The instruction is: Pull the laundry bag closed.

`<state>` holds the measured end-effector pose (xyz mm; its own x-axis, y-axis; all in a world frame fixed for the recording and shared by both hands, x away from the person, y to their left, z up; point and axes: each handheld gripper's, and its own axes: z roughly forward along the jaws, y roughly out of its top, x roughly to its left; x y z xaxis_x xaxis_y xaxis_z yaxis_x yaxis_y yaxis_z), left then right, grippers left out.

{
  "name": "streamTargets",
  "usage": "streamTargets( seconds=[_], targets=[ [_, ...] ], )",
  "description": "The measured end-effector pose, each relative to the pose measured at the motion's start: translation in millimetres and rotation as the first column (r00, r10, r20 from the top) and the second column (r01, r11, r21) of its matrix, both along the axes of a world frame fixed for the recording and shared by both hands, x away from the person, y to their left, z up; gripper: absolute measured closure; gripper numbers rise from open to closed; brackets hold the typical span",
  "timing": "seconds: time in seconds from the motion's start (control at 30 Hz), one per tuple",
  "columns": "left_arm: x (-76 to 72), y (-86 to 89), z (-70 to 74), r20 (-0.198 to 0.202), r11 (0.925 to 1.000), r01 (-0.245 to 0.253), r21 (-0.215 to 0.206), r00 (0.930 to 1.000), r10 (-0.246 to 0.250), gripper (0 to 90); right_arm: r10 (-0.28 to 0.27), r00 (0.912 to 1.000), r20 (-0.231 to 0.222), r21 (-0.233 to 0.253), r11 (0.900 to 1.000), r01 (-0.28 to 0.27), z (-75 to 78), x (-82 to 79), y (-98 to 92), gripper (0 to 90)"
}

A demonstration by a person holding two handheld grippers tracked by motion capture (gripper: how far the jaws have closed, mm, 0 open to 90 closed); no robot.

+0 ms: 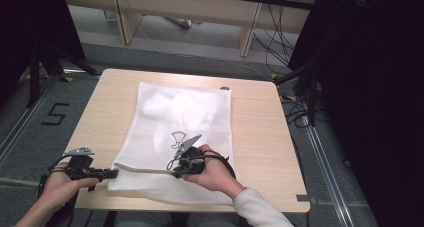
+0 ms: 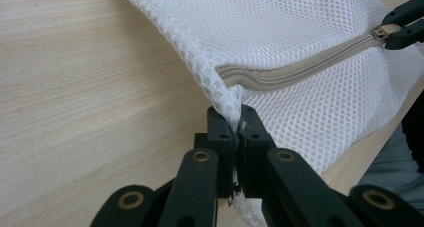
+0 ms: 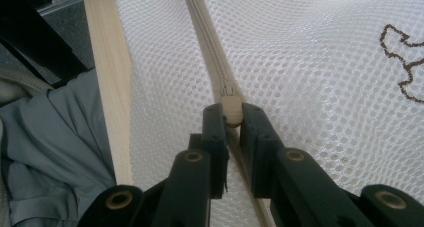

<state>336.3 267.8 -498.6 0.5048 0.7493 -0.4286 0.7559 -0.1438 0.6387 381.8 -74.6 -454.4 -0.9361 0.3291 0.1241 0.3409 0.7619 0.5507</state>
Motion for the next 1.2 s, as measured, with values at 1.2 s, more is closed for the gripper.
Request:
streamTargets(
  seconds=[1.2],
  targets=[
    [0.1,0.3,-0.1,-0.006,1.0000,0.002,0.009,1.0000,-0.002,86.0,-0.017,0.9999,0.003,0.001,1.000,0.017,0.7,-0.4,-18.2,82.3]
  ],
)
